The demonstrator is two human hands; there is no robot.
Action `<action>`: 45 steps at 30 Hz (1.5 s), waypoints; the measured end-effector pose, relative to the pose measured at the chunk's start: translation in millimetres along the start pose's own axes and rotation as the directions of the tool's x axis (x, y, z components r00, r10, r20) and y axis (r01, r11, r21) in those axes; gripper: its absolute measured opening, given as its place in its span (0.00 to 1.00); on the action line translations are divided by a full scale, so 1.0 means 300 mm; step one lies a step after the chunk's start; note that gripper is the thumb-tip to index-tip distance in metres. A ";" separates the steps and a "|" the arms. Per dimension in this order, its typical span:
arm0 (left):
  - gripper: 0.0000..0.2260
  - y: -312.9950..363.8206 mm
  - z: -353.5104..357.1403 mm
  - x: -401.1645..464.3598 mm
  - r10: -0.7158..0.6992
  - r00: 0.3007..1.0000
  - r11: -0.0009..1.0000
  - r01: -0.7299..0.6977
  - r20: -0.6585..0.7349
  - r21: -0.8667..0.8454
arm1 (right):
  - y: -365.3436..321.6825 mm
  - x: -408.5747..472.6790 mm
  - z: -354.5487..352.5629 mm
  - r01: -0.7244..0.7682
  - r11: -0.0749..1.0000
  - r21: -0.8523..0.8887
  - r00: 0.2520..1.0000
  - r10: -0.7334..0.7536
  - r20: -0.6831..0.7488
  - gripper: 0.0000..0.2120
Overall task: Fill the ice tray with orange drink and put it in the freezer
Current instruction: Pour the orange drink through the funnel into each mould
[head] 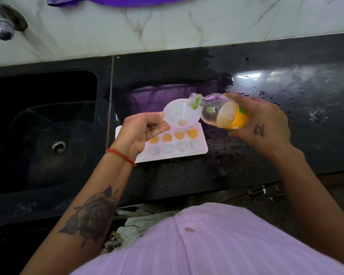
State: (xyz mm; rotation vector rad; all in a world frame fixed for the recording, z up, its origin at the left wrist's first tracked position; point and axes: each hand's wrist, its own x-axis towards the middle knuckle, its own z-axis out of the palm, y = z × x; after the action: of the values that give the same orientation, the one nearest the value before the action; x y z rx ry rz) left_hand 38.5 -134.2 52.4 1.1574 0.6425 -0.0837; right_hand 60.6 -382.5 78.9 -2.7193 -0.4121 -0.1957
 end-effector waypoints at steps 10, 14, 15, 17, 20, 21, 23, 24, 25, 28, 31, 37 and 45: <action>0.03 0.041 -0.235 -0.094 0.064 0.991 0.998 -0.067 -0.119 -0.023 | -0.198 0.024 0.069 0.099 0.986 0.133 0.993 -0.107 0.050 0.39; 0.03 0.044 -0.355 -0.144 0.088 0.977 0.995 -0.093 -0.193 -0.020 | -0.286 0.020 0.118 0.142 0.978 0.153 0.985 -0.155 0.077 0.39; 0.03 0.043 -0.382 -0.156 0.087 0.976 0.995 -0.095 -0.200 -0.026 | -0.304 0.018 0.131 0.152 0.977 0.152 0.983 -0.166 0.083 0.39; 0.03 0.037 -0.424 -0.176 0.078 0.975 0.996 -0.086 -0.206 -0.032 | -0.334 0.013 0.153 0.171 0.974 0.146 0.978 -0.185 0.092 0.40; 0.03 0.023 -0.458 -0.190 0.063 0.976 0.996 -0.074 -0.209 -0.045 | -0.363 0.001 0.174 0.197 0.972 0.124 0.973 -0.210 0.100 0.39; 0.03 0.018 -0.462 -0.190 0.060 0.976 0.996 -0.073 -0.209 -0.052 | -0.370 -0.004 0.180 0.205 0.972 0.118 0.971 -0.217 0.102 0.39; 0.04 0.008 -0.461 -0.188 0.057 0.977 0.996 -0.071 -0.205 -0.061 | -0.379 -0.014 0.189 0.210 0.972 0.105 0.969 -0.221 0.107 0.39; 0.04 0.004 -0.460 -0.185 0.056 0.978 0.995 -0.070 -0.203 -0.064 | -0.382 -0.018 0.193 0.213 0.973 0.091 0.969 -0.223 0.110 0.39; 0.04 0.001 -0.460 -0.182 0.055 0.978 0.995 -0.069 -0.203 -0.065 | -0.385 -0.023 0.196 0.220 0.973 0.070 0.967 -0.227 0.113 0.39; 0.04 -0.008 -0.460 -0.168 0.048 0.977 0.996 -0.062 -0.210 -0.060 | -0.386 -0.031 0.198 0.246 0.969 0.005 0.964 -0.245 0.107 0.38; 0.03 -0.017 -0.459 -0.156 0.037 0.976 0.998 -0.049 -0.213 -0.049 | -0.377 -0.034 0.195 0.266 0.963 -0.052 0.960 -0.259 0.108 0.37; 0.03 -0.026 -0.457 -0.143 0.038 0.976 0.998 -0.047 -0.214 -0.037 | -0.363 -0.030 0.196 0.293 0.936 -0.192 0.955 -0.280 0.092 0.35; 0.03 -0.029 -0.456 -0.138 0.031 0.974 0.999 -0.040 -0.223 -0.035 | -0.358 -0.010 0.206 0.315 0.921 -0.229 0.949 -0.299 0.104 0.34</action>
State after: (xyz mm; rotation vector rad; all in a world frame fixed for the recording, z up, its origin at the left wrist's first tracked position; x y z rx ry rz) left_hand -57.4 -29.6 32.9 1.1489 0.8178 0.0902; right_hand 29.4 -264.3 59.1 -2.8907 -0.8912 -0.2542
